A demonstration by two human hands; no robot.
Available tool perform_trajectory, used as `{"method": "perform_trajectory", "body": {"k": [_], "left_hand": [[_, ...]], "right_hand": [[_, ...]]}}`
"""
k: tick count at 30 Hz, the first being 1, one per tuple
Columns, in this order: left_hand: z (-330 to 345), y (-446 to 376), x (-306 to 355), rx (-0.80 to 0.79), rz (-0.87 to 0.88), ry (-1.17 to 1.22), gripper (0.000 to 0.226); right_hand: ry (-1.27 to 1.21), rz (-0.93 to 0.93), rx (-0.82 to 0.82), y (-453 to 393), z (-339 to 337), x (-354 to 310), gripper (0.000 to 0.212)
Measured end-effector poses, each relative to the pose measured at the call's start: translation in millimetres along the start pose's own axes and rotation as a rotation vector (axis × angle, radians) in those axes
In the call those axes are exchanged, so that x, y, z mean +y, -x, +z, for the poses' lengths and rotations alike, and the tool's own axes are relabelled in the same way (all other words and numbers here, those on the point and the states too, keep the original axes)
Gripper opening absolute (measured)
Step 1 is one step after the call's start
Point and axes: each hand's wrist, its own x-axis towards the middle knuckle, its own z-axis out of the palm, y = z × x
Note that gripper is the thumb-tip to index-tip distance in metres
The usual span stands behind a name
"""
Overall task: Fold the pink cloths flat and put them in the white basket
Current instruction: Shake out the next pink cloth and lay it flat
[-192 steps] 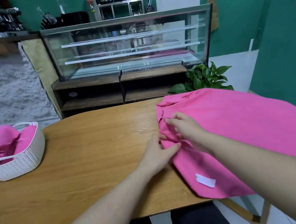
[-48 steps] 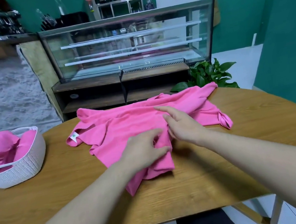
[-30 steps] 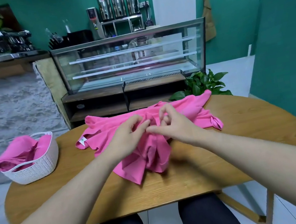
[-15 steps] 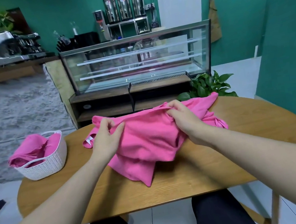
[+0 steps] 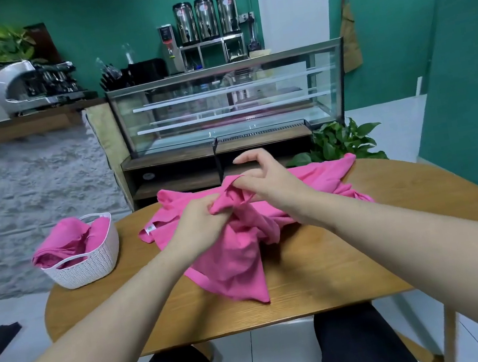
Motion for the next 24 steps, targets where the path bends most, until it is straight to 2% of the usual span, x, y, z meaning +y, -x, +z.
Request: {"method": "perform_trajectory", "body": {"k": [5, 7, 10, 12, 13, 14, 16, 19, 21, 24], "left_hand": [[-13.2, 8.6, 2.2, 0.096, -0.136, 0.241, 0.027], [-17.7, 10.9, 6.7, 0.089, -0.202, 0.412, 0.030], [-23.2, 15.2, 11.1, -0.088, -0.220, 0.638, 0.031], [-23.6, 17.5, 8.9, -0.209, -0.224, 0.725, 0.041], [-23.8, 18.4, 9.3, -0.226, -0.231, 0.733, 0.041], [-24.5, 17.2, 6.8, -0.196, -0.239, 0.706, 0.036], [-28.7, 12.5, -0.3, -0.023, -0.294, 0.609, 0.023], [-35.6, 6.7, -28.2, 0.223, -0.421, 0.375, 0.029], [-34.1, 7.0, -49.4, 0.257, -0.503, 0.290, 0.029], [-26.8, 6.9, -74.9, 0.306, -0.556, 0.219, 0.027]], "right_hand": [[0.086, -0.059, -0.025, 20.5, -16.5, 32.2, 0.037], [0.245, -0.036, -0.075, 25.9, -22.4, 53.5, 0.042], [0.618, 0.040, -0.047, 24.7, -23.7, 86.1, 0.044], [0.714, 0.107, 0.025, 18.8, -21.2, 98.1, 0.025], [0.732, 0.123, 0.044, 14.9, -20.2, 103.2, 0.014], [0.741, 0.130, 0.072, 12.6, -19.4, 104.9, 0.020], [0.718, 0.155, 0.151, 9.5, -20.5, 107.9, 0.033], [0.636, 0.094, 0.270, 11.5, -25.6, 103.2, 0.026], [0.549, 0.046, 0.294, 12.4, -26.4, 95.0, 0.022], [0.548, 0.008, 0.284, 8.8, -22.3, 75.3, 0.035]]}}
